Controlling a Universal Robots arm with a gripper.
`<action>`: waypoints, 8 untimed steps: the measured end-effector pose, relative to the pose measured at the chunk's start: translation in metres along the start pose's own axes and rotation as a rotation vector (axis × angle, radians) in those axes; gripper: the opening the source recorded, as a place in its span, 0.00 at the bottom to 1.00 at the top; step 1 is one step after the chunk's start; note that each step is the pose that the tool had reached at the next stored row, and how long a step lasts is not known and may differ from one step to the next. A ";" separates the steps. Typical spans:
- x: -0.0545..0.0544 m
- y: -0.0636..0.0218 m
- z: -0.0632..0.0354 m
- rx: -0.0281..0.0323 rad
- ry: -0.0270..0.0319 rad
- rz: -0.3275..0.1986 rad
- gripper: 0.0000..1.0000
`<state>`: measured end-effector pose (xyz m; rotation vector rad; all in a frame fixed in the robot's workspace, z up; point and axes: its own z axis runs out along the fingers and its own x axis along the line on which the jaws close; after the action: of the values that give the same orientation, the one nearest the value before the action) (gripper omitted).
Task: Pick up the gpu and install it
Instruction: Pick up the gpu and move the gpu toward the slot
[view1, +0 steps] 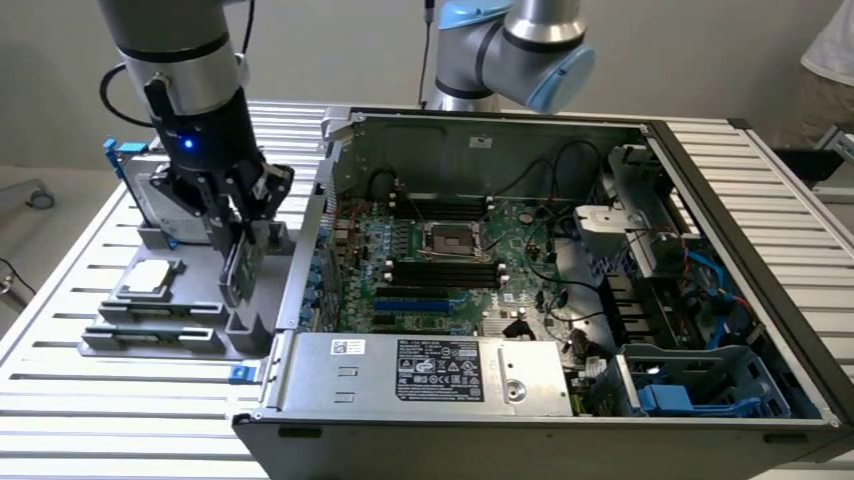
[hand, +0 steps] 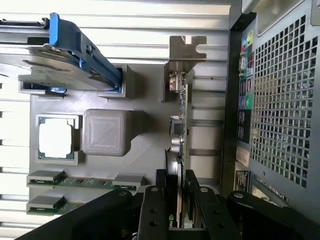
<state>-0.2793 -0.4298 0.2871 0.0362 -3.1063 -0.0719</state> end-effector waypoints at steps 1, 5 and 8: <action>0.000 0.0007 -0.0047 -0.0001 -0.0001 0.000 0.26; 0.001 0.0035 -0.0227 0.0000 0.0000 0.000 0.26; 0.001 0.0054 -0.0364 0.0000 0.0000 0.000 0.26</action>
<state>-0.2792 -0.4261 0.3238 0.0362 -3.1063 -0.0719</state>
